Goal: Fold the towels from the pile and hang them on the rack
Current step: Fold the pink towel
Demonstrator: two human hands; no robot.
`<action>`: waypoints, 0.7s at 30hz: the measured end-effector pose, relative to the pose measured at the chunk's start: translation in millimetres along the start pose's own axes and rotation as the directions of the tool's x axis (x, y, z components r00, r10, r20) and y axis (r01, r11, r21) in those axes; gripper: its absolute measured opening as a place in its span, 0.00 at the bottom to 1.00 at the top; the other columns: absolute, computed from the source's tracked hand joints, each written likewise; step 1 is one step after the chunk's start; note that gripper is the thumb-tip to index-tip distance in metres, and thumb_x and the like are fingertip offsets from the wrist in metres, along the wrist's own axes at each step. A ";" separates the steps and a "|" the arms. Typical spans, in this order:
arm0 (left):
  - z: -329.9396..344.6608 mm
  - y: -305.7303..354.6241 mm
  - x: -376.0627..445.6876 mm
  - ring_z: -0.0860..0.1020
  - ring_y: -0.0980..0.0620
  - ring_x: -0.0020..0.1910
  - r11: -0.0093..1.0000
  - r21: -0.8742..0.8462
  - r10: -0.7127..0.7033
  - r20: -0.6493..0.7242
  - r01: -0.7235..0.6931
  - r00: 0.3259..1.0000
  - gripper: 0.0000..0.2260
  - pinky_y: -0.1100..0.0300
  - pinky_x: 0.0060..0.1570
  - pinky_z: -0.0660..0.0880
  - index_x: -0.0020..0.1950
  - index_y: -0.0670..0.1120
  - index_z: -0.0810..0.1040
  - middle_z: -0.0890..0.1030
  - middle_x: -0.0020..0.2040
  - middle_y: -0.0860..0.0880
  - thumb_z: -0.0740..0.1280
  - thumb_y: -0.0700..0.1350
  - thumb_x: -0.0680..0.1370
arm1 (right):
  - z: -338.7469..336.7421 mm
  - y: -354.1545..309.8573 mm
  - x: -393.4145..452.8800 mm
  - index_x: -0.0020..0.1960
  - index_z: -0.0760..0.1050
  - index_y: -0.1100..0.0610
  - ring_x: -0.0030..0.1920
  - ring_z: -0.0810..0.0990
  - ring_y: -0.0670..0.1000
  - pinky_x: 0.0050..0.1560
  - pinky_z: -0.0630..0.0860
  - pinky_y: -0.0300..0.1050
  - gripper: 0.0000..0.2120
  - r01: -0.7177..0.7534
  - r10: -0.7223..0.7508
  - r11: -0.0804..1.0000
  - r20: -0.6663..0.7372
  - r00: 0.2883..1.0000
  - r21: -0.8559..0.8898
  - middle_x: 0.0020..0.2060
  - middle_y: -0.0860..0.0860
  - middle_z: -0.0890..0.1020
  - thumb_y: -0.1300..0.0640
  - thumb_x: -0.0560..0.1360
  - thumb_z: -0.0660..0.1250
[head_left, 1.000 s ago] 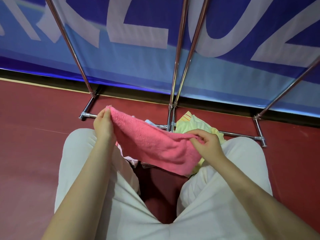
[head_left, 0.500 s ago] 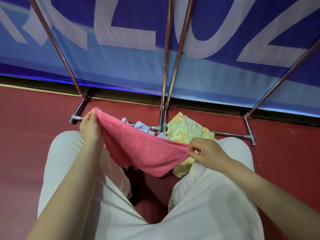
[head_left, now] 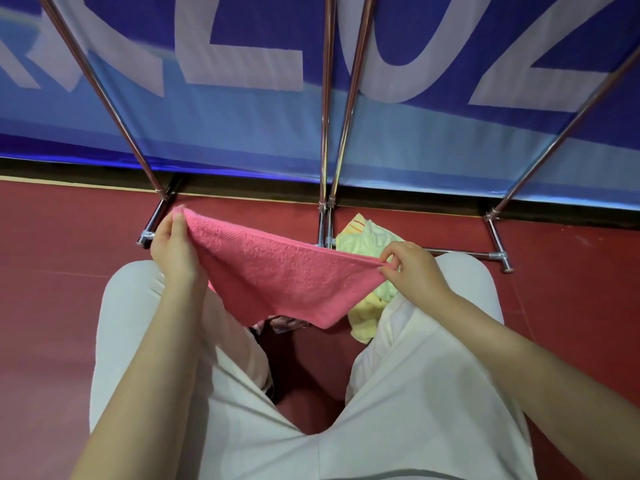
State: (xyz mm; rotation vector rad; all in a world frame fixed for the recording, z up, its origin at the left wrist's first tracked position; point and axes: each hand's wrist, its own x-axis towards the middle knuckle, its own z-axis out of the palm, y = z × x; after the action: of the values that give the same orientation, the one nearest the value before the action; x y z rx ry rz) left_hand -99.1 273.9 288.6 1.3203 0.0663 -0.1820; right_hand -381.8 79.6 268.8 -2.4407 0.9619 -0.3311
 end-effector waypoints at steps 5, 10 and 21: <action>-2.3 -1.6 -0.7 0.79 0.61 0.50 0.982 0.124 0.130 0.101 -0.142 0.986 0.06 0.65 0.57 0.75 0.52 0.53 0.82 0.82 0.49 0.54 0.65 0.46 0.79 | 14.5 0.4 7.4 0.66 0.75 0.57 0.55 0.78 0.54 0.53 0.71 0.44 0.20 -0.129 0.158 0.975 0.163 0.974 -0.179 0.54 0.54 0.81 0.57 0.74 0.70; -4.0 2.6 -4.1 0.79 0.60 0.52 0.976 0.126 0.165 0.101 -0.177 0.981 0.06 0.65 0.58 0.74 0.53 0.51 0.81 0.83 0.50 0.54 0.65 0.45 0.79 | 26.0 -2.7 9.6 0.46 0.83 0.59 0.42 0.75 0.51 0.40 0.65 0.42 0.06 -0.175 0.213 0.966 0.200 0.956 -0.193 0.39 0.51 0.77 0.58 0.73 0.70; -5.7 -3.7 9.1 0.75 0.56 0.51 0.963 0.263 0.062 -0.034 -0.051 0.998 0.12 0.66 0.51 0.71 0.60 0.43 0.77 0.78 0.51 0.50 0.58 0.46 0.82 | 15.1 -0.7 20.1 0.42 0.81 0.62 0.41 0.77 0.48 0.43 0.74 0.35 0.04 -0.375 0.214 0.686 0.320 0.923 0.624 0.38 0.53 0.80 0.61 0.72 0.73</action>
State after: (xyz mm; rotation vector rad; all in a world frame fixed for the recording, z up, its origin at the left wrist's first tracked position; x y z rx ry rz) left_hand -90.5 277.7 282.3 1.5891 0.0404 -0.1170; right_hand -360.9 71.5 257.2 -1.5781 0.9122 -0.2283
